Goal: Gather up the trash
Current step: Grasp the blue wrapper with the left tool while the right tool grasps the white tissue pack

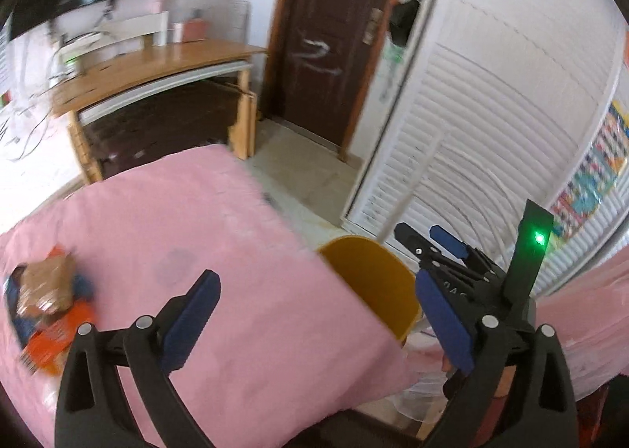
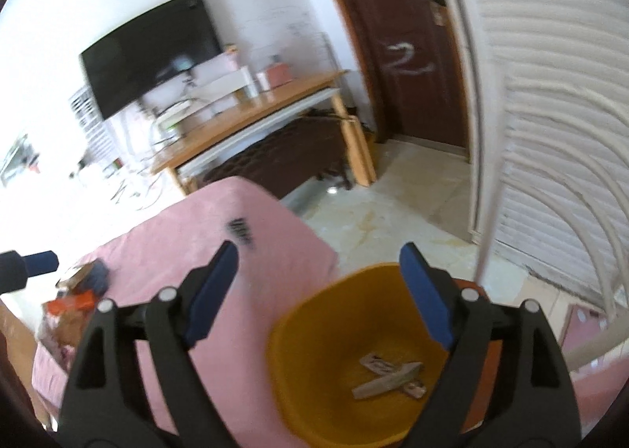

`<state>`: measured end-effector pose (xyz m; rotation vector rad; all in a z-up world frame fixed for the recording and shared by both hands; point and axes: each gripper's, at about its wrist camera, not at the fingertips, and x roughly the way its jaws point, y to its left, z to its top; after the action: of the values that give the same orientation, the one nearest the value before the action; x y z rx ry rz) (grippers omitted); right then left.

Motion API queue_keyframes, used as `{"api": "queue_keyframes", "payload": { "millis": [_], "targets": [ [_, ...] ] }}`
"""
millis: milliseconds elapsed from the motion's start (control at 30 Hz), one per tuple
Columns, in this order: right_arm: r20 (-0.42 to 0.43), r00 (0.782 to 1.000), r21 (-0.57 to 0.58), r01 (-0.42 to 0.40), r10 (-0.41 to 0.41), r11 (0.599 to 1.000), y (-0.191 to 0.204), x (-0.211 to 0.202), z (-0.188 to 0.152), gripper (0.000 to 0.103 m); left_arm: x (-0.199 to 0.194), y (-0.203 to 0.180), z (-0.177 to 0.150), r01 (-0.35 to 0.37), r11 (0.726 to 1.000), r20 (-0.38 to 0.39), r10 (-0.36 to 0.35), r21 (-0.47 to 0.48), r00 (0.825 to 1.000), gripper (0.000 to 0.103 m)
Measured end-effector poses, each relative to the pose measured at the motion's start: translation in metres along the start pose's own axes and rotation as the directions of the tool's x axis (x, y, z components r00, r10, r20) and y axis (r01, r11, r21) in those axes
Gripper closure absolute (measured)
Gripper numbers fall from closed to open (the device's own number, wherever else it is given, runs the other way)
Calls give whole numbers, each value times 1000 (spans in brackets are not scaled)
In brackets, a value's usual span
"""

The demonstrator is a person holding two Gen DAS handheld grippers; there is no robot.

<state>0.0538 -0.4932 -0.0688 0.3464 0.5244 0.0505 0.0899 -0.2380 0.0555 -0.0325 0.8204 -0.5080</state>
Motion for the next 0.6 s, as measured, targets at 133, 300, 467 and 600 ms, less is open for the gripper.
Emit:
{"api": "queue_keyframes", "payload": {
  "millis": [133, 300, 467, 600],
  "targets": [
    [-20, 997, -80, -72, 70, 994, 46, 0, -1, 20, -34, 40, -11, -51, 996, 51, 54, -69, 997, 8],
    [-47, 989, -160, -149, 143, 976, 96, 0, -2, 18, -71, 88, -23, -115, 982, 105, 131, -150, 986, 7],
    [-101, 967, -222, -250, 233, 942, 146, -1, -12, 17, -97, 134, -38, -199, 955, 138, 232, -220, 963, 7],
    [-157, 938, -252, -341, 310, 906, 183, -4, -26, 15, -117, 183, -55, -318, 905, 131, 364, -282, 922, 7]
  ]
}}
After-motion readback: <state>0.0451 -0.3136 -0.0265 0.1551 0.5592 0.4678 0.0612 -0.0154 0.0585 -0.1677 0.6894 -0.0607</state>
